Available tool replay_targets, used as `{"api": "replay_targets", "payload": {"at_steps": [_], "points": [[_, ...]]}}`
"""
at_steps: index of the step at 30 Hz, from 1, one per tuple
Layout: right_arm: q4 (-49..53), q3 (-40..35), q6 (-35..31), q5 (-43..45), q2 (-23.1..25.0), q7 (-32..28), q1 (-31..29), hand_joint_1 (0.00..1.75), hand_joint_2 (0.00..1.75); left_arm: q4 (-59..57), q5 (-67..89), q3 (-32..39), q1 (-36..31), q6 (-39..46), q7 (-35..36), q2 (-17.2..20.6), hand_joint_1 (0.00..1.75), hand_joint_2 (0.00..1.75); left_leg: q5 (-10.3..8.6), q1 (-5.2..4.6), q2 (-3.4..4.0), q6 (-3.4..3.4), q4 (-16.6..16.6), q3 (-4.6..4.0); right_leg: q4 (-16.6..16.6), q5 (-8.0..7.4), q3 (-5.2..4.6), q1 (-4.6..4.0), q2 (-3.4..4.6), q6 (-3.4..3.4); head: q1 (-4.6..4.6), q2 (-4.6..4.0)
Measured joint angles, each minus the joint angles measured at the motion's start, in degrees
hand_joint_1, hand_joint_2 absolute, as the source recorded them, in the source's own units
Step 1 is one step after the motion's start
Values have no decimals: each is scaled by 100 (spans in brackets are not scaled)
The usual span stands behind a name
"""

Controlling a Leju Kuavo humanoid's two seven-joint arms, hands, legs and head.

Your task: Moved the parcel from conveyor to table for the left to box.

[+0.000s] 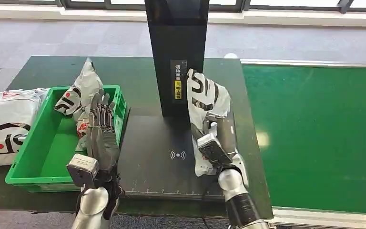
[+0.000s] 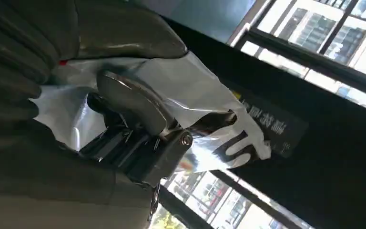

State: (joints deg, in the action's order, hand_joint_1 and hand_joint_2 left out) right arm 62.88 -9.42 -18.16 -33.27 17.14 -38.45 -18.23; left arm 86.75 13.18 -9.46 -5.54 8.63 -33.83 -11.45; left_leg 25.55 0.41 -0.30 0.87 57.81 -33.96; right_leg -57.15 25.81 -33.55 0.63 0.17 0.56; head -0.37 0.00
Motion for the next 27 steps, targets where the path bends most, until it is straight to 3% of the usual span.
{"api": "replay_targets", "payload": {"at_steps": [12, 19, 20, 21, 27], "points": [[-290, -347, 91, 128, 33, -13, -86, 175, 175, -164, -9, -13, -55, 0, -4, 0, 0, 0, 2, -2, 0, 0, 0, -3, 4, 0, -1, 1, -1, 0, 0, 0], [-336, -826, 1225, 1249, 103, -35, -232, 175, 175, -470, -321, -37, -242, 31, -208, 0, 0, 0, 1, -1, 1, 2, 0, -3, -1, 0, -4, 0, 0, 0, 0, 0], [-371, -907, 1340, 1342, 118, 48, -289, 105, 175, -531, -321, -50, -297, 31, -221, -2, 0, 0, 0, 0, 1, 2, 0, -3, -2, 0, -4, 0, 0, 0, 0, 0], [-441, -992, 1444, 1407, 138, 159, -355, 0, 175, -585, -321, -63, -351, 31, -221, -2, 0, 0, 0, 0, 1, 3, 0, -3, -2, 0, -3, 0, 0, 0, 0, 0], [-826, -1221, 1447, 1143, 138, 737, -550, 0, 175, -618, -240, -63, -421, 166, -11, 0, 0, 0, -1, -1, -5, 4, 0, -3, -1, 0, -3, 1, -4, -1, 0, 0]]}}
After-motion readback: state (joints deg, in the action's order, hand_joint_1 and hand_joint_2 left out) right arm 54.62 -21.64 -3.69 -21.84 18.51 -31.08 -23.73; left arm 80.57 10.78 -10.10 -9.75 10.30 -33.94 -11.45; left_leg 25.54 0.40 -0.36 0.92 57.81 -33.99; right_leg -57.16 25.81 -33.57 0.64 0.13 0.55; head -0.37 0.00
